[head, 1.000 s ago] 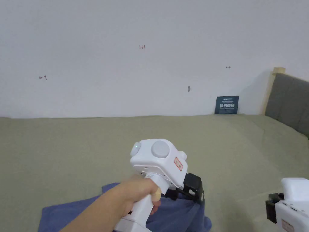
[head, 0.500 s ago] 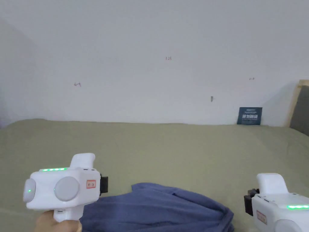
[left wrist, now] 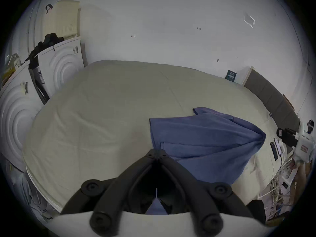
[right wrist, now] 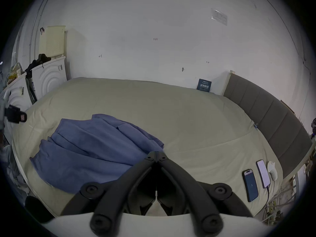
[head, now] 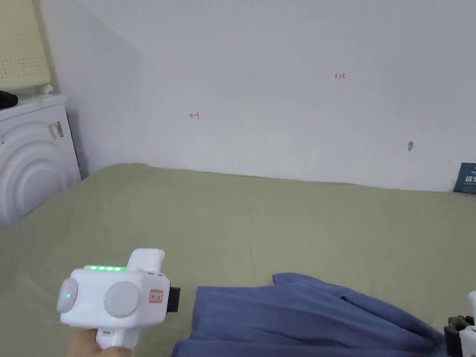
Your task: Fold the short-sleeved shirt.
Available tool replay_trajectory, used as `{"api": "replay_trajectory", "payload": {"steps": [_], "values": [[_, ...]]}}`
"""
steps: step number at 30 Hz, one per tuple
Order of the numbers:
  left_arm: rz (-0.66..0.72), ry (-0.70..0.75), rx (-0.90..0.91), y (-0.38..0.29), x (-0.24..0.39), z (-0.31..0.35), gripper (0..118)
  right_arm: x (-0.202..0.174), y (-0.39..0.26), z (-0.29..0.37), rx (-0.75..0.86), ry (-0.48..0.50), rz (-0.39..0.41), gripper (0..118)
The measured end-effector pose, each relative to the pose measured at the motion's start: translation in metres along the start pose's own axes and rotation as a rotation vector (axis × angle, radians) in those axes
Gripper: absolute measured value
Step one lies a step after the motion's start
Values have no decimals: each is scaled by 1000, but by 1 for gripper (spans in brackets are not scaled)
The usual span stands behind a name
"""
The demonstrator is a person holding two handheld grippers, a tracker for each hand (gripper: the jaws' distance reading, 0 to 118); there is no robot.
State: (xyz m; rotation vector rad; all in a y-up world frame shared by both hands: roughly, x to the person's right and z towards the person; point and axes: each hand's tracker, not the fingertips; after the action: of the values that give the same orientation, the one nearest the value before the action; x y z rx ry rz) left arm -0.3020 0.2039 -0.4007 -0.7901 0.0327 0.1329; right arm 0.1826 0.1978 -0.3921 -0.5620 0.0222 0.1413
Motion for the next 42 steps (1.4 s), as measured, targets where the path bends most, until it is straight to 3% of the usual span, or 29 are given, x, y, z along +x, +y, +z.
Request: {"api": "replay_trajectory", "payload": {"steps": [6, 7, 10, 11, 15, 18, 20, 22, 24, 25, 26, 27, 28, 29, 36, 38, 39, 40, 41, 42], "values": [[-25, -28, -122, 71, 8, -96, 3, 15, 5, -16, -11, -14, 3, 0], [-28, -43, -164, 83, 10, -117, 19, 18, 6, -18, -17, -22, 6, 0], [-32, -68, -335, 101, 26, -172, 116, 26, 7, -24, -25, -50, 24, 0], [-42, -58, -394, 104, 29, -193, 118, 29, 7, -28, -32, -60, 35, 0], [44, 18, -452, 99, 40, -233, 111, 40, 6, -37, -40, -83, 44, 0], [101, -12, -546, 79, 46, -249, 111, 48, 6, -47, -56, -84, 17, 0], [-2, 29, -483, 70, 58, -244, 108, 52, 5, -55, -62, -92, 14, 0], [-101, 47, -466, 67, 65, -232, 89, 57, 3, -64, -72, -94, 6, 2], [-173, 72, -430, 66, 71, -220, 85, 64, -1, -72, -84, -32, -61, 3], [-168, 22, -414, 71, 69, -207, 71, 68, -3, -76, -105, 5, -95, 12], [-174, -16, -419, 72, 73, -201, 45, 70, -5, -79, -128, 37, -118, 35], [-178, -16, -423, 73, 75, -197, 16, 72, -8, -84, -151, 72, -123, 68], [-176, -20, -419, 73, 77, -191, 5, 72, -12, -88, -186, 107, -127, 107], [-175, -14, -405, 77, 73, -194, 5, 71, -16, -90, -195, 149, -133, 116], [-100, -49, -343, 81, 59, -171, 5, 65, -36, -100, -181, 269, -123, 113], [-88, -61, -335, 81, 51, -171, 5, 59, -39, -106, -176, 258, -116, 103], [-73, -66, -326, 81, 49, -169, 5, 58, -39, -109, -177, 258, -116, 81], [-58, -75, -312, 81, 46, -166, 5, 57, -38, -111, -177, 253, -120, 33], [-45, -84, -296, 81, 45, -163, 5, 56, -37, -112, -172, 249, -127, 4], [-24, -110, -284, 82, 42, -160, 4, 55, -35, -111, -163, 305, -163, 4]]}}
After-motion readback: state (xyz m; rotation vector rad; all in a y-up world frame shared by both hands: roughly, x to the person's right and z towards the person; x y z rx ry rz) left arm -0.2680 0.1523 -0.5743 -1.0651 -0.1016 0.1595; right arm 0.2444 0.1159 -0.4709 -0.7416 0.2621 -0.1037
